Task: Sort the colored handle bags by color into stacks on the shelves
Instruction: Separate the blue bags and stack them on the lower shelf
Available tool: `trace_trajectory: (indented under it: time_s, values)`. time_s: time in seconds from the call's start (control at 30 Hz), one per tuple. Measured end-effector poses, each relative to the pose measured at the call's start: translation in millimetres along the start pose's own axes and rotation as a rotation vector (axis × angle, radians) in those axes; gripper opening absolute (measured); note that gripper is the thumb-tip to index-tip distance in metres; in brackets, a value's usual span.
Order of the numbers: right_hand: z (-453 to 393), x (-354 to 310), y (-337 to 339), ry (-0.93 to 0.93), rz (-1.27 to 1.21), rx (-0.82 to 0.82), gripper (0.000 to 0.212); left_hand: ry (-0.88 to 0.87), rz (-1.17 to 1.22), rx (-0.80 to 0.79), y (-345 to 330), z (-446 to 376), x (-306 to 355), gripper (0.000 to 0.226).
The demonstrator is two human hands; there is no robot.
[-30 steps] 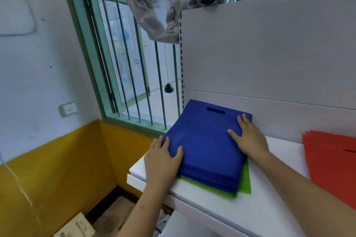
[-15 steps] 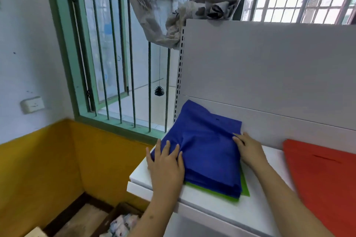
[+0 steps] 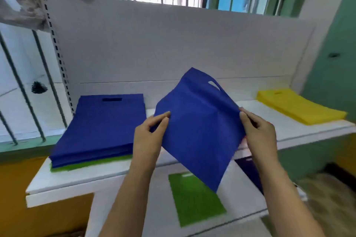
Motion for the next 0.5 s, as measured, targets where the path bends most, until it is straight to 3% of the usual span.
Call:
trace_trajectory:
  time_s: [0.13, 0.23, 0.37, 0.5]
  values:
    - [36.5, 10.7, 140.7, -0.06, 0.042, 0.316, 0.024, -0.14, -0.079, -0.21, -96.4, 40.6, 9.5, 0.054]
    - [64.4, 27.6, 238.8, -0.114, 0.158, 0.519, 0.037, -0.069, -0.112, -0.381, -168.4, 84.3, -6.8, 0.074]
    - [100.4, 75.4, 340.3, -0.304, 0.186, 0.713, 0.069, 0.005, -0.133, -0.648, -261.7, 140.5, -25.5, 0.041]
    - [112.4, 119.0, 416.1, -0.464, -0.078, 0.812, 0.069, 0.076, -0.234, -0.764, -347.2, 173.6, -55.6, 0.01]
Point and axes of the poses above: each hand's wrist, its own z-axis away from the middle knuckle, its own y-axis out of the back of the hand, x = y × z, the point moved 8 cm from there along -z, towards the middle knuckle, and after that the axes turned 13 degrees about -z, right-handed, at the moved point
